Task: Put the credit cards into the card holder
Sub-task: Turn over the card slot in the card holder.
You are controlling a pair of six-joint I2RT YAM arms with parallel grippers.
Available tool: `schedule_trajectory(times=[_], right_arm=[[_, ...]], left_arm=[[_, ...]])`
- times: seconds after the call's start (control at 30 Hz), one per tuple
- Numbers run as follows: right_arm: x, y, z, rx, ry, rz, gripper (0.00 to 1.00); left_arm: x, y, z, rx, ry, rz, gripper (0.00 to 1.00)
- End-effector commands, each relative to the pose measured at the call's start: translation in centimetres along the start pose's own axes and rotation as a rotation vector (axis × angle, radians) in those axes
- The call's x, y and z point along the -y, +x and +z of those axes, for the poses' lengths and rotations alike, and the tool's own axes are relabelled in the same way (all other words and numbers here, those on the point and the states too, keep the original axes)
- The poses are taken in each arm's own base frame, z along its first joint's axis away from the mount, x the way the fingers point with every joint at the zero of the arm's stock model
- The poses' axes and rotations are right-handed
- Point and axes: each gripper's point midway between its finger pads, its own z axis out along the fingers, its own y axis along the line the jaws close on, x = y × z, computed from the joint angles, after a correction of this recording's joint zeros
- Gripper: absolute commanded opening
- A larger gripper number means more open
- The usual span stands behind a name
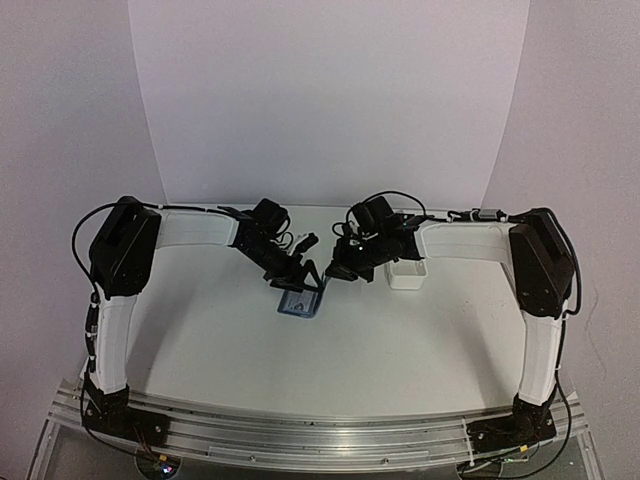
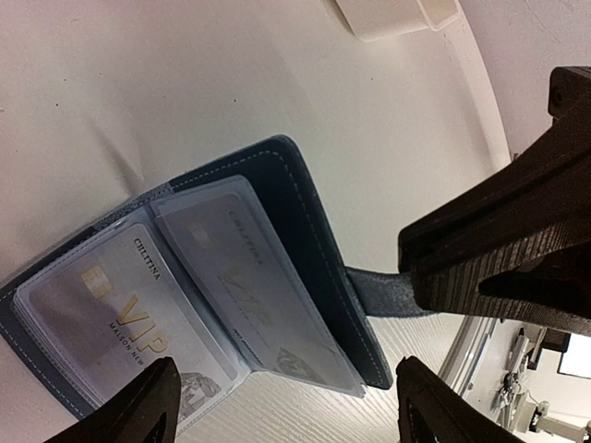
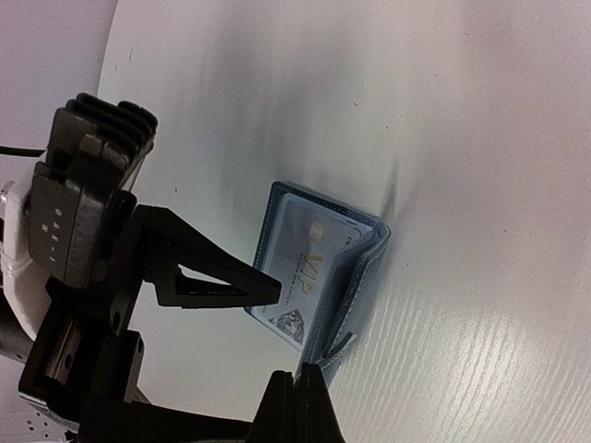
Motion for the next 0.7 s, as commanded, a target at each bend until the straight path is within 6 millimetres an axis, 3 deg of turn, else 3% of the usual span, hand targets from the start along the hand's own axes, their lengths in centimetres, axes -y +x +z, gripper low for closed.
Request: schedule_trajectory(times=[0.0, 0.3, 0.53, 0.67], right_arm=[[-1.4, -0.4, -1.3, 0.029, -0.037, -0.029, 0.0], [-1.4, -0.4, -1.4, 0.033, -0.038, -0.033, 0.0], [-1.4, -0.4, -1.7, 0.038, -0.036, -0.035, 0.0], [-1.6, -0.5, -1.8, 0.044, -0.039, -0.04, 0.0]], left_arm=[[-0.5, -0.4, 0.3, 0.01, -0.032, 0.027, 0.79], [-1.1, 0.3, 0.3, -0.008, -0.059, 0.031, 0.77], [1.9, -2.3, -0.6, 0.048, 0.045, 0.067, 0.86], [0.0, -1.3, 0.2, 0.032, -0.014, 0.05, 0.82]])
